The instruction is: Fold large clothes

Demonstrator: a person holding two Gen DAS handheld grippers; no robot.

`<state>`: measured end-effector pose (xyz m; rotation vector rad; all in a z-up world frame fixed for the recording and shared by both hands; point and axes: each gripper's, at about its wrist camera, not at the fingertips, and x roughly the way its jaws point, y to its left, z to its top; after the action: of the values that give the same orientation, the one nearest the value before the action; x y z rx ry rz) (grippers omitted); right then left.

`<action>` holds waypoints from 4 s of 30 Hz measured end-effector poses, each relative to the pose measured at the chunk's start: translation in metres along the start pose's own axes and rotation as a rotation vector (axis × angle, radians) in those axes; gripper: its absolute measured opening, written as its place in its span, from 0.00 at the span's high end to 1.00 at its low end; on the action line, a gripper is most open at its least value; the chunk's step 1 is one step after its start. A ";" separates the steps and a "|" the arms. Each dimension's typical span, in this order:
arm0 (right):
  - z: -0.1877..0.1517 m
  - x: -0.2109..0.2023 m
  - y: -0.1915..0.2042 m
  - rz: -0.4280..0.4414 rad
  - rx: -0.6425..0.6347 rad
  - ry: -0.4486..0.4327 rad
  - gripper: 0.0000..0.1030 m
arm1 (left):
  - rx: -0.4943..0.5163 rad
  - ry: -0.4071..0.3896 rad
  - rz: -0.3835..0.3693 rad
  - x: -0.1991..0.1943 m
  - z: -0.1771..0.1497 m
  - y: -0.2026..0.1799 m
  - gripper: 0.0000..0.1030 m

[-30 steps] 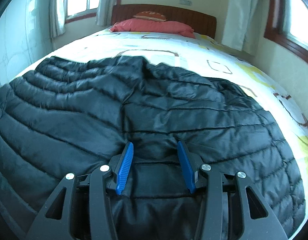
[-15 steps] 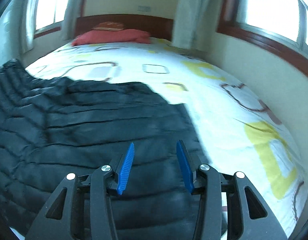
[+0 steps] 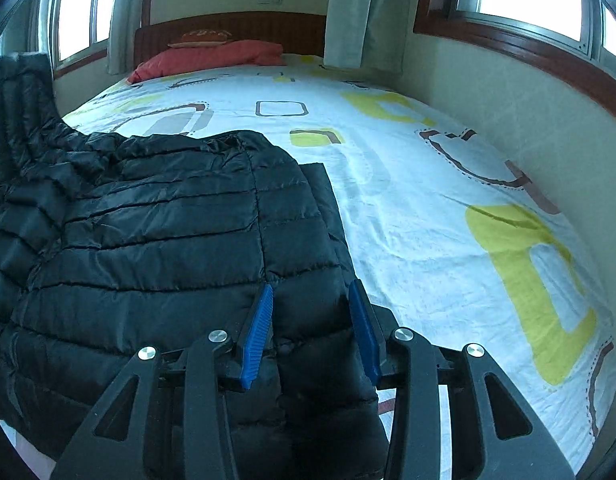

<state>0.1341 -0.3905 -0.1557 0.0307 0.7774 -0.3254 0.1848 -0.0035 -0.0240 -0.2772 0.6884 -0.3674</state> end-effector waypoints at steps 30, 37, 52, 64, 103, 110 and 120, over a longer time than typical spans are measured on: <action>-0.024 -0.008 -0.016 0.071 0.052 0.020 0.61 | 0.299 0.252 -0.055 0.139 -0.100 -0.133 0.80; -0.024 -0.005 -0.017 0.072 0.054 0.022 0.61 | 0.315 0.246 -0.079 0.149 -0.112 -0.133 0.80; -0.024 -0.002 -0.018 0.068 0.057 0.034 0.61 | 0.331 0.220 -0.090 0.147 -0.115 -0.132 0.78; -0.023 -0.001 -0.019 0.062 0.068 0.046 0.60 | 0.243 0.194 -0.257 0.079 -0.092 -0.144 0.45; 0.011 -0.001 -0.043 0.706 0.624 0.151 0.35 | -0.650 0.170 -0.406 0.098 -0.112 0.093 0.21; 0.006 0.027 -0.005 0.836 0.703 0.257 0.33 | -0.733 0.142 -0.405 0.097 -0.120 0.094 0.20; 0.014 0.003 -0.034 0.760 0.652 0.119 0.81 | -0.647 0.109 -0.415 0.081 -0.105 0.066 0.19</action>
<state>0.1353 -0.4260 -0.1443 0.9427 0.6955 0.1630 0.1887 0.0089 -0.1722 -1.0301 0.8459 -0.5503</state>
